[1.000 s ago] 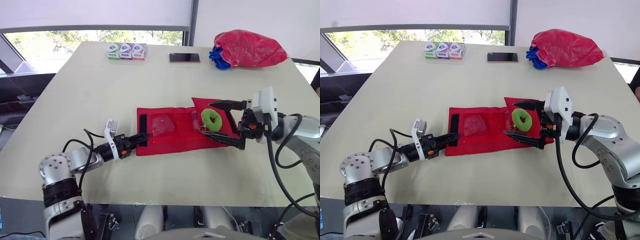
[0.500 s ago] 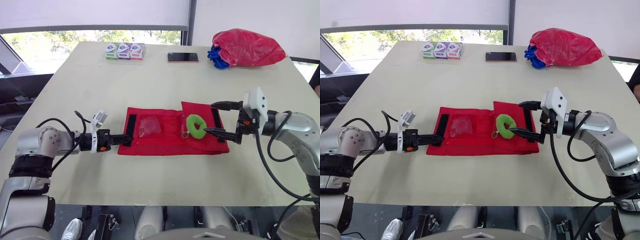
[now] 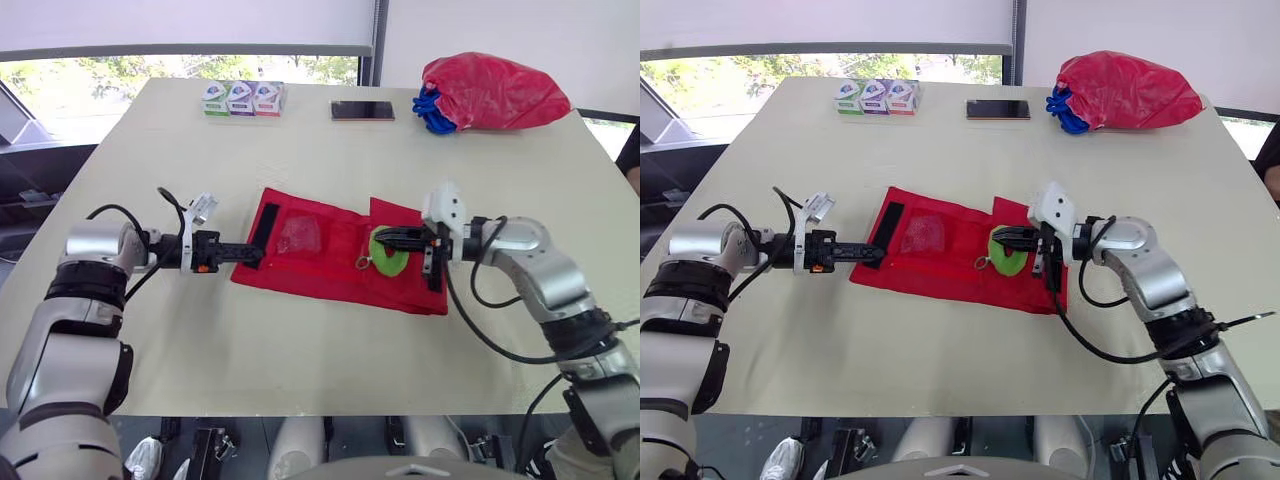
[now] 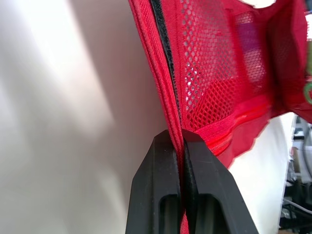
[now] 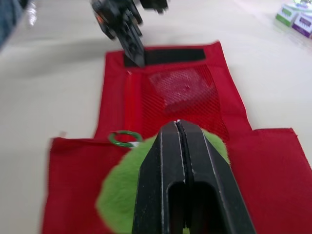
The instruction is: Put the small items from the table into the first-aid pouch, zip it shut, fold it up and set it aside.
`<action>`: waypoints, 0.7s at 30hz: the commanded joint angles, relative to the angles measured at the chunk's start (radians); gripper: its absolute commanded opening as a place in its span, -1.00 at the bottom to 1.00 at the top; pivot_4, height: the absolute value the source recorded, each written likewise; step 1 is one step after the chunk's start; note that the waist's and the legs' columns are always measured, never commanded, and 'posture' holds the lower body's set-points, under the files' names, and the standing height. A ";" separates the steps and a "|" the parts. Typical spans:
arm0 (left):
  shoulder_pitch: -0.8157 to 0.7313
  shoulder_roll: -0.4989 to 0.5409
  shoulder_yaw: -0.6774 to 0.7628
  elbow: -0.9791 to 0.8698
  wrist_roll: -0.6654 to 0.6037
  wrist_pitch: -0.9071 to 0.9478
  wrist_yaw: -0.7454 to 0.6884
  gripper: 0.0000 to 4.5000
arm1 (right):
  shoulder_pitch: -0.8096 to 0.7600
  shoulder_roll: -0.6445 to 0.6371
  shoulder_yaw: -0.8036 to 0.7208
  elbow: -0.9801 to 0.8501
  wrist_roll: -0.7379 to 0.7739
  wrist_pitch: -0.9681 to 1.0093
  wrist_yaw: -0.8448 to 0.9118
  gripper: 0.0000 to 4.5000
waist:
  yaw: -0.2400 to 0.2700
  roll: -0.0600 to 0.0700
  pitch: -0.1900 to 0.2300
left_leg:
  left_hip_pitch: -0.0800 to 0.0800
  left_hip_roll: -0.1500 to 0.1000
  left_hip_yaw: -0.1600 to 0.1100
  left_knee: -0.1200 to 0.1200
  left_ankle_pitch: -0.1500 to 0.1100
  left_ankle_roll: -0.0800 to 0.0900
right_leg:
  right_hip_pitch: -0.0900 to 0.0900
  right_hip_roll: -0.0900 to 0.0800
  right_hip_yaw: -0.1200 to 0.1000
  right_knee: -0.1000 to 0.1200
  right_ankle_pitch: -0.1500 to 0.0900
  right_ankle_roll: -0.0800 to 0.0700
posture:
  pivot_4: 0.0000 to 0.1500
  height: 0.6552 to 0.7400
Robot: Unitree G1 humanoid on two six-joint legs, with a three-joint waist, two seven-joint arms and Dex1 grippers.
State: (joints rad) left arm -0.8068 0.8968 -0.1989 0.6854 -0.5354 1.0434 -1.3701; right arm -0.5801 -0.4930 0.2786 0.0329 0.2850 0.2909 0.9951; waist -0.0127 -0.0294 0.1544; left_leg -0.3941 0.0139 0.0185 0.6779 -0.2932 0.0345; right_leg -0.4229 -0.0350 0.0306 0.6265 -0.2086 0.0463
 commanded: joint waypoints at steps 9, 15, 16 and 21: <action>-0.018 0.045 0.182 -0.353 -0.255 0.223 -0.167 -1.00 | -0.007 0.028 0.109 0.204 -0.232 -0.101 -0.020 -0.99 | -0.005 -0.001 0.000 | 0.002 0.004 -0.007 0.005 0.000 0.000 | 0.003 0.000 -0.002 0.001 0.000 0.000 | 1.00 1.00; -0.094 -0.074 0.209 -0.389 -0.293 0.319 -0.041 -1.00 | 0.000 0.057 0.116 0.263 -0.271 -0.134 -0.040 -0.99 | -0.009 -0.001 -0.001 | 0.014 0.004 -0.005 0.006 0.000 0.000 | 0.012 0.004 0.000 0.006 -0.003 -0.002 | 1.00 1.00; -0.106 -0.100 0.205 -0.389 -0.291 0.320 -0.022 -1.00 | 0.003 0.061 0.114 0.266 -0.273 -0.137 -0.043 -0.99 | -0.009 -0.001 -0.001 | 0.014 0.004 -0.005 0.006 0.000 0.000 | 0.012 0.004 0.001 0.007 -0.002 -0.002 | 1.00 1.00; -0.139 -0.175 0.177 -0.341 -0.251 0.283 0.021 -1.00 | 0.018 0.066 0.081 0.247 -0.269 -0.159 -0.064 -0.99 | -0.014 -0.001 -0.001 | 0.015 0.004 -0.004 0.006 0.000 0.000 | 0.012 0.003 0.002 0.010 -0.001 -0.001 | 1.00 1.00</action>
State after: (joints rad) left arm -0.9146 0.7259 -0.0374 0.3383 -0.7861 1.3501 -1.3508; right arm -0.6021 -0.4186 0.3492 0.2228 0.0548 0.1134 0.9473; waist -0.0266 -0.0308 0.1535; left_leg -0.3787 0.0176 0.0145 0.6837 -0.2931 0.0343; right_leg -0.4113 -0.0317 0.0332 0.6372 -0.2093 0.0449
